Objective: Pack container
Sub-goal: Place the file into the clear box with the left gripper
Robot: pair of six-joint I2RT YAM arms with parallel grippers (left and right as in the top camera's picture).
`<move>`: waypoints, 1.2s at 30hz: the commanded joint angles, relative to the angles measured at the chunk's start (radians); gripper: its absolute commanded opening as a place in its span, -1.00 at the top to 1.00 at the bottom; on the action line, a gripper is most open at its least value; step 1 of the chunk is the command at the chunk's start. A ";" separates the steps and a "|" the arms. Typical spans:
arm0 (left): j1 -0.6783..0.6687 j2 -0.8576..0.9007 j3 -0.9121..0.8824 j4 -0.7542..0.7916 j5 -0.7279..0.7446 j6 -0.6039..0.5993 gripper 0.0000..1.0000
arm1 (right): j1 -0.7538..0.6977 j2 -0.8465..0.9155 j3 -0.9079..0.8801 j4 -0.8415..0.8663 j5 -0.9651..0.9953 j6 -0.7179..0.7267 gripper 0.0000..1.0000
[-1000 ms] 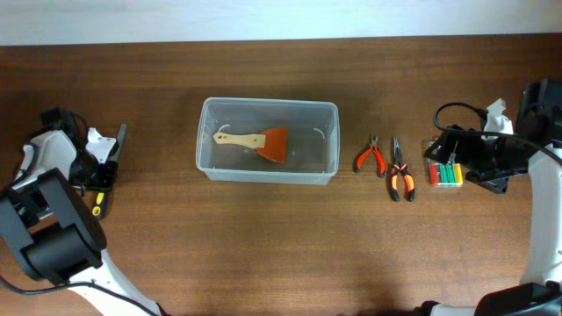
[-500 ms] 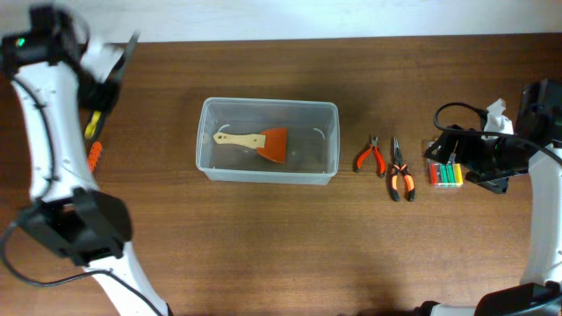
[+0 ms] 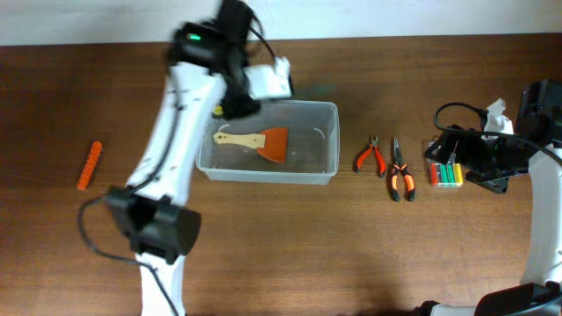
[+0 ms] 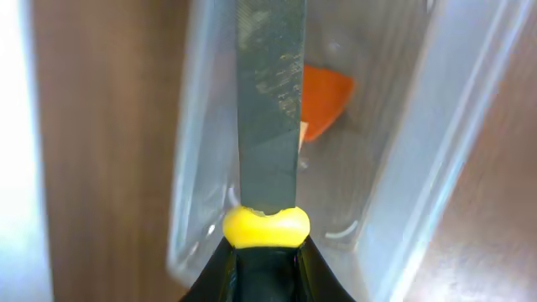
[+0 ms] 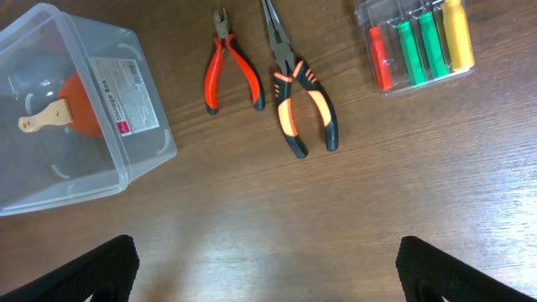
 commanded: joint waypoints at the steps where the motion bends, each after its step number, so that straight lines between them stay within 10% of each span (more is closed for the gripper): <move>1: -0.005 0.074 -0.079 0.040 -0.128 0.123 0.96 | -0.006 0.002 0.015 0.002 -0.013 0.007 -0.97; 11: 0.003 0.192 -0.109 0.192 -0.151 0.148 0.96 | -0.006 0.002 0.015 -0.013 -0.013 0.007 -0.97; 15: 0.000 0.205 -0.109 0.232 -0.154 0.135 0.55 | -0.006 0.002 0.015 -0.024 -0.013 0.007 -0.97; 17: -0.005 0.202 -0.108 0.225 -0.165 0.075 0.12 | -0.006 0.002 0.015 -0.027 -0.013 0.007 -0.97; 19: -0.009 0.192 -0.096 0.202 -0.170 0.003 -0.98 | -0.006 0.002 0.015 -0.027 -0.013 0.007 -0.97; 30: 0.059 -0.079 -0.016 0.026 -0.417 -0.539 -0.98 | -0.006 0.002 0.015 -0.027 -0.013 0.007 -0.97; 36: 0.313 -0.150 -0.020 -0.075 -0.433 -0.789 -0.99 | -0.006 0.002 0.015 -0.027 -0.013 0.007 -0.97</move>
